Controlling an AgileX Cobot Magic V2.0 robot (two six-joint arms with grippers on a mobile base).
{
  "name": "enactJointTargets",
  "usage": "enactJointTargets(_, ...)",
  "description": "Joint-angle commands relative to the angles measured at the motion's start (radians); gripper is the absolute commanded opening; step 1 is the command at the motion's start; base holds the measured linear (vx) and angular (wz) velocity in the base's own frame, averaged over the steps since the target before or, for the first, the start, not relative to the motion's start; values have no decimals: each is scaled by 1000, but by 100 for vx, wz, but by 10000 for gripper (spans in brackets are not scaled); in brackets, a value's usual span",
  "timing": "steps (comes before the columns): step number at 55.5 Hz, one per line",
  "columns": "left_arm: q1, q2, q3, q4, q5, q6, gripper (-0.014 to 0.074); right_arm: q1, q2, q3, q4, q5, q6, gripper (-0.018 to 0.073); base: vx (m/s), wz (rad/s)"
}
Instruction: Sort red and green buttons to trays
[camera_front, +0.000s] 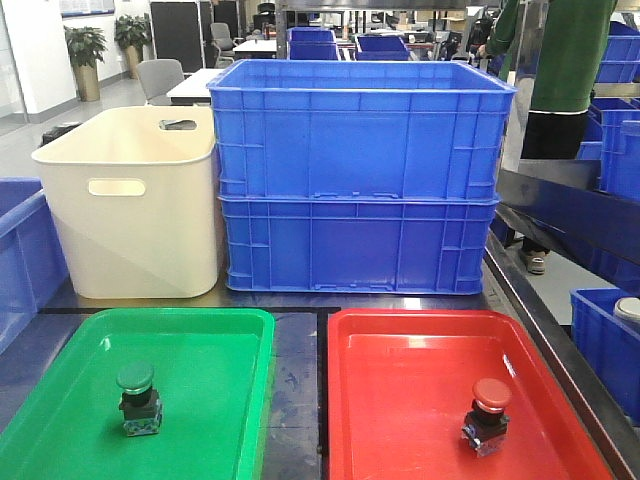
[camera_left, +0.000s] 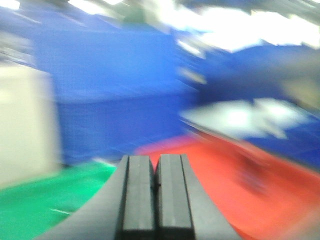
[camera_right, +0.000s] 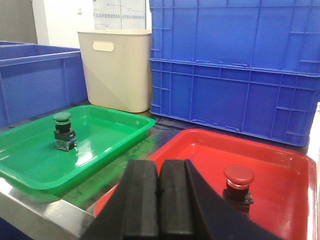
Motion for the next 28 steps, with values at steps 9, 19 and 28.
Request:
enactJointTargets(9, -3, 9, -27, -1110, 513, 1206, -3, -7, 7, -31, 2, 23, -1, -8, 0, 0)
enactJointTargets(19, -3, -93, 117, -1599, 490, 1704, -3, -7, 7, -31, 2, 23, -1, -8, 0, 0)
enactJointTargets(28, -3, -205, 243, -1705, 445, 1729, -3, -7, 7, -31, 2, 20, -1, -8, 0, 0)
